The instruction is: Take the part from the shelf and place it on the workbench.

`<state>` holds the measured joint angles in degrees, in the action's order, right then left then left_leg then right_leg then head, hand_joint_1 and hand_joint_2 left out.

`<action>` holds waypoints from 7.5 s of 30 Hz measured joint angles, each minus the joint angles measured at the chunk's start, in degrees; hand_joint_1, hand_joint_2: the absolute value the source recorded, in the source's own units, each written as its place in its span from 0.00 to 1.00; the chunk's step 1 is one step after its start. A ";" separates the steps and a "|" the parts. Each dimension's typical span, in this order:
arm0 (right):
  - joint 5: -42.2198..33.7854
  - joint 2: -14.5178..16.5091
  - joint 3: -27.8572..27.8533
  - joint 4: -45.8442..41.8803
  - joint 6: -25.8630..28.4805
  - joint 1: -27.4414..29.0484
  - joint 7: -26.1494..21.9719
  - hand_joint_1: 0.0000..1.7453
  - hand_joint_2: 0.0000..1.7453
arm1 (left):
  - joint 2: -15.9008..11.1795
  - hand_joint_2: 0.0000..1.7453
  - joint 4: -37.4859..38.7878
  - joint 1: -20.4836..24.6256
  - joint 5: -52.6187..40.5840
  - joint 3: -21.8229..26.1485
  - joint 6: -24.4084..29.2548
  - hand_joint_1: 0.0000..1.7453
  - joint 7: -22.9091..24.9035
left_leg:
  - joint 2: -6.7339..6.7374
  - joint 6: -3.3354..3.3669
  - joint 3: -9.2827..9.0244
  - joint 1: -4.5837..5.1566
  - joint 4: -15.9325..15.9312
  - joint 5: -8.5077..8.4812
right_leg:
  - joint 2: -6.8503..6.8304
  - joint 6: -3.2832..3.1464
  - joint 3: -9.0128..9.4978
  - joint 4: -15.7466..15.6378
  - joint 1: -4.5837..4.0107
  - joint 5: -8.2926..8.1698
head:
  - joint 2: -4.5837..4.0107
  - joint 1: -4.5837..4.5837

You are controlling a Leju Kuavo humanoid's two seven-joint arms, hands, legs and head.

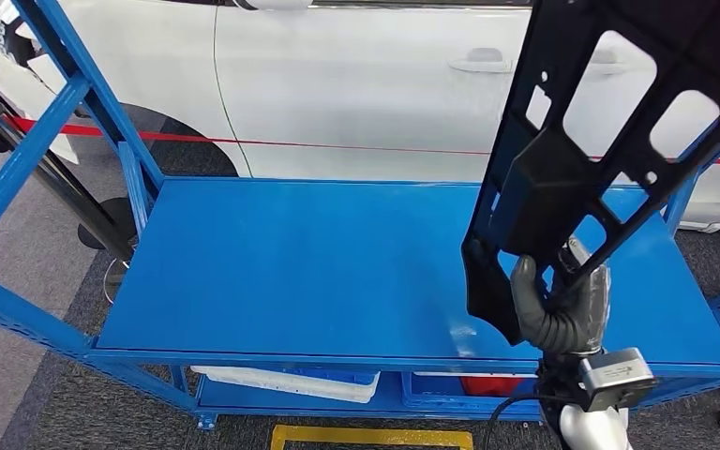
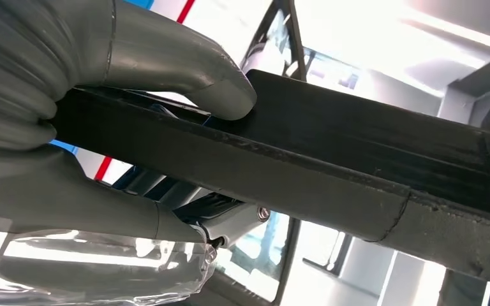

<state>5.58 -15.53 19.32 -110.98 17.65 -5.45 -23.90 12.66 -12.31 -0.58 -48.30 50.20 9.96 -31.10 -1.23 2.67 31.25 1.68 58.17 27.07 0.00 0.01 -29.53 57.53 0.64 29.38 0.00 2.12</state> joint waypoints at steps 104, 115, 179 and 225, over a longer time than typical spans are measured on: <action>-1.88 16.69 7.95 13.01 10.79 20.80 -8.16 1.00 1.00 | 0.92 1.00 0.07 2.17 -13.70 0.36 2.62 0.00 15.44 | 1.26 -2.05 4.25 -1.38 -0.07 -4.69 | -0.26 -0.78 3.62 -1.94 -0.77 1.02 | 0.00 -1.17; -1.87 16.66 8.14 13.76 10.80 21.01 -8.09 1.00 1.00 | 0.79 1.00 0.07 2.22 -14.00 0.27 2.62 0.00 15.64 | 1.09 -3.59 -3.79 -2.05 4.18 3.19 | -0.92 -0.93 -6.62 1.30 -0.40 -5.11 | 0.00 -0.42; -3.41 16.16 10.13 15.17 12.46 19.03 -6.81 1.00 1.00 | 0.45 1.00 0.46 2.90 -18.48 -1.18 1.40 0.00 17.77 | 1.18 -2.65 -6.65 -1.39 -1.63 4.55 | -0.98 -0.94 -7.44 1.92 -0.53 -6.38 | 0.00 -0.63; -3.04 16.20 11.65 17.76 11.96 16.12 -5.95 1.00 1.00 | 0.13 1.00 0.66 3.83 -19.61 -1.61 0.65 0.00 18.69 | 1.74 -3.31 3.93 -2.29 0.60 -3.42 | 0.12 1.33 0.67 1.18 0.72 1.93 | -0.01 -1.30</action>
<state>2.54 0.67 30.97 -93.21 29.62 10.66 -29.85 12.78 -11.65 3.24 -67.91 48.59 10.62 -12.41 0.50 -0.63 35.18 -0.61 58.77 23.65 0.11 1.35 -28.85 58.71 1.36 31.31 -0.01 0.82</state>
